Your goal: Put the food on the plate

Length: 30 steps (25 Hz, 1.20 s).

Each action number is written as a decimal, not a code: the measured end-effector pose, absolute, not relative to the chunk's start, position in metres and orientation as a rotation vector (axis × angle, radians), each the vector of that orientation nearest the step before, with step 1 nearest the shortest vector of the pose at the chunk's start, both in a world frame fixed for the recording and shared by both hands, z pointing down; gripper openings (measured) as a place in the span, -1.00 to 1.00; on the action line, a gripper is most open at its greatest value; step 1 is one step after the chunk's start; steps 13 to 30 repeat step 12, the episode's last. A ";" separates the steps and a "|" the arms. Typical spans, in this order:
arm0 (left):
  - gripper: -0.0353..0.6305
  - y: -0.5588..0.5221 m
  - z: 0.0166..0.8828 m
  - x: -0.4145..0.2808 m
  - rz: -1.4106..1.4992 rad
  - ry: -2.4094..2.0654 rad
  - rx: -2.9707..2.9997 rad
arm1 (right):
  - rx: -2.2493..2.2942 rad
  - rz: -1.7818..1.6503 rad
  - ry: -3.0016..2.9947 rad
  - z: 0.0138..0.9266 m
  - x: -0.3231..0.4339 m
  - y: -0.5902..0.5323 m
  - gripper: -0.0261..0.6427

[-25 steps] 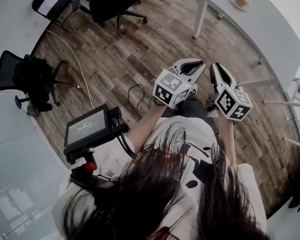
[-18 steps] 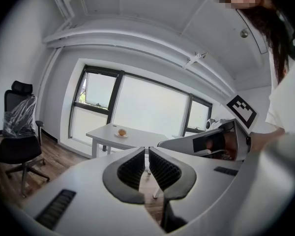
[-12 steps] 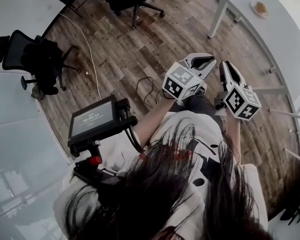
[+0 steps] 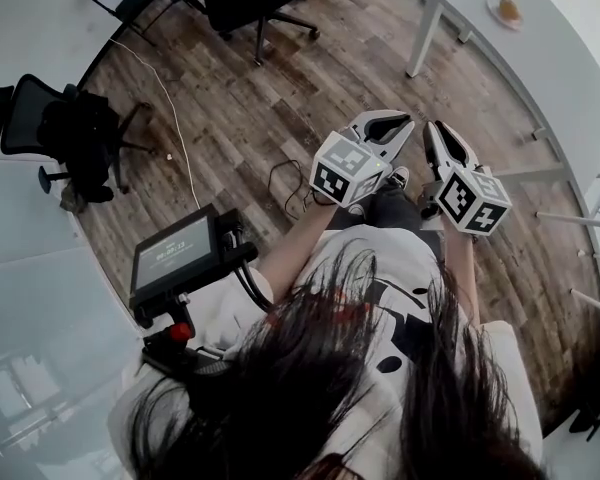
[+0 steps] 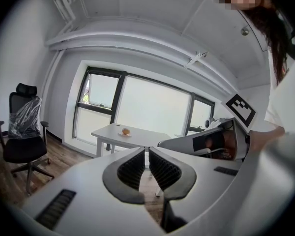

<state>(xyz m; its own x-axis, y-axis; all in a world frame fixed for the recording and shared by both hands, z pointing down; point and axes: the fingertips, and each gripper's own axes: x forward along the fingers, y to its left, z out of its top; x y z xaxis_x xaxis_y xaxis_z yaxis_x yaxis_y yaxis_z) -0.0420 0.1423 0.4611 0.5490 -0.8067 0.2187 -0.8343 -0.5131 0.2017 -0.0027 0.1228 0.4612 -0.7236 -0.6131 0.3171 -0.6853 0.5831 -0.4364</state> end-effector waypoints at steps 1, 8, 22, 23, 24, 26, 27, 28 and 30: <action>-0.85 0.142 0.461 -0.043 0.135 -1.368 2.504 | 1.097 0.823 -2.676 0.462 -0.004 0.123 -0.70; -0.85 0.137 0.458 -0.050 0.120 -1.394 2.496 | 1.074 0.810 -2.677 0.462 -0.009 0.121 -0.70; -0.85 0.138 0.454 -0.055 0.101 -1.414 2.489 | 1.077 0.809 -2.669 0.463 -0.007 0.126 -0.70; -0.85 0.138 0.454 -0.055 0.101 -1.414 2.489 | 1.077 0.809 -2.669 0.463 -0.007 0.126 -0.70; -0.85 0.138 0.454 -0.055 0.101 -1.414 2.489 | 1.077 0.809 -2.669 0.463 -0.007 0.126 -0.70; -0.85 0.138 0.454 -0.055 0.101 -1.414 2.489 | 1.077 0.809 -2.669 0.463 -0.007 0.126 -0.70; -0.85 0.138 0.454 -0.055 0.101 -1.414 2.489 | 1.077 0.809 -2.669 0.463 -0.007 0.126 -0.70; -0.85 0.138 0.454 -0.055 0.101 -1.414 2.489 | 1.077 0.809 -2.669 0.463 -0.007 0.126 -0.70; -0.85 0.138 0.454 -0.055 0.101 -1.414 2.489 | 1.077 0.809 -2.669 0.463 -0.007 0.126 -0.70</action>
